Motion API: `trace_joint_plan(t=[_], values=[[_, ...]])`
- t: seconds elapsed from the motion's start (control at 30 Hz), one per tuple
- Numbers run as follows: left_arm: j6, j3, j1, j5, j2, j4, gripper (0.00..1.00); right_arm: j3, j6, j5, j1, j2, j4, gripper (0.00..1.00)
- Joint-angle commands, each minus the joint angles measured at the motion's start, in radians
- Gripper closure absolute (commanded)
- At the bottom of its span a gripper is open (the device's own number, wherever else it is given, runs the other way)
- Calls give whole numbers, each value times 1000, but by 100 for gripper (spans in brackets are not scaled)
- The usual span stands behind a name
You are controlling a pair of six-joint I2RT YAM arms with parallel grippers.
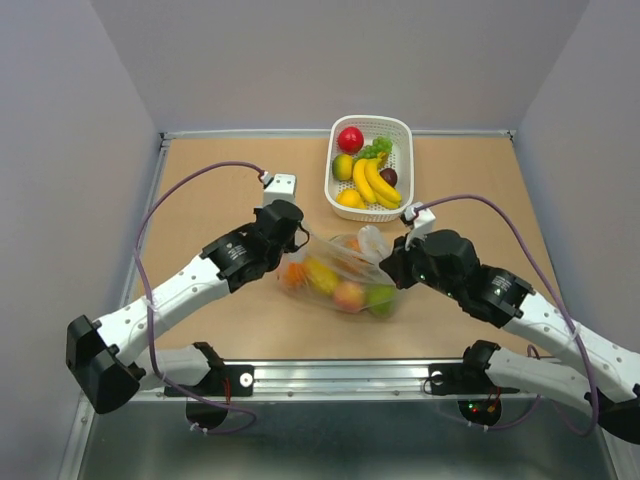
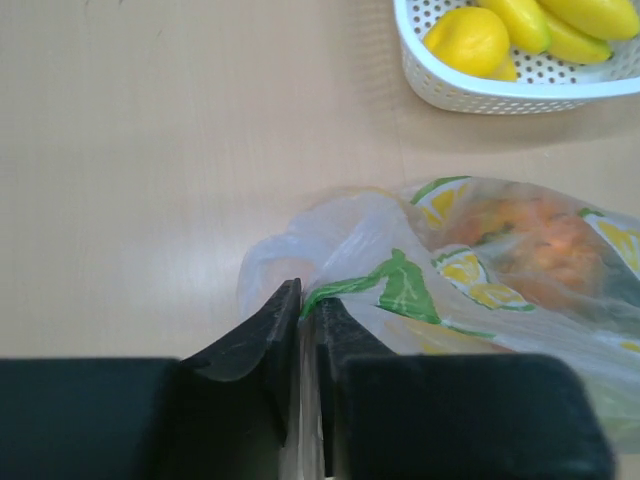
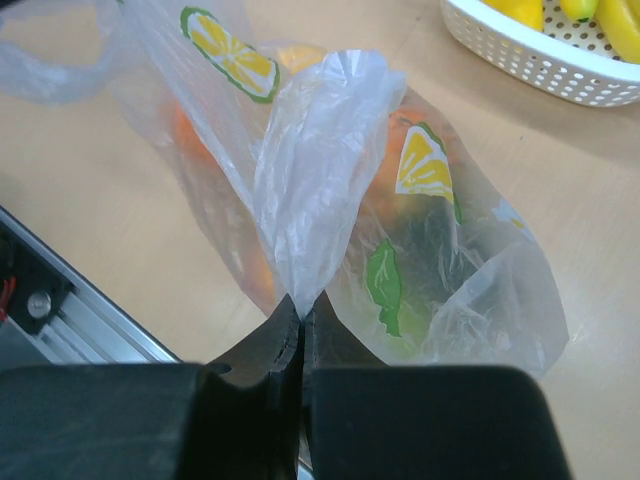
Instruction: Untie the knot of the plastic bag and take out the fruit
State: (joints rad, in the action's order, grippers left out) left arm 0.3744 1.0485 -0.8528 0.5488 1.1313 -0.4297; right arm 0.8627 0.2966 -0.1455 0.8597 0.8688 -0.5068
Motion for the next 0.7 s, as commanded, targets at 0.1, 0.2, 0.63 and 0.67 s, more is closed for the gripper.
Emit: trace_joint_plan(t=[0.1,0.2,0.63,0.67], values=[[-101,140,184,211,16,-29,95,-92,185,-265,2,-154,-19,99],[-144,202,250,211,-7,9,100,-140,277,-388,4,-256,-15,99],[-235,-18,327,-32,-88,195,100,-141,266,-467,2,-472,-13,35],[-235,-22,330,-47,-94,201,100,-102,228,-436,2,-438,-15,30]])
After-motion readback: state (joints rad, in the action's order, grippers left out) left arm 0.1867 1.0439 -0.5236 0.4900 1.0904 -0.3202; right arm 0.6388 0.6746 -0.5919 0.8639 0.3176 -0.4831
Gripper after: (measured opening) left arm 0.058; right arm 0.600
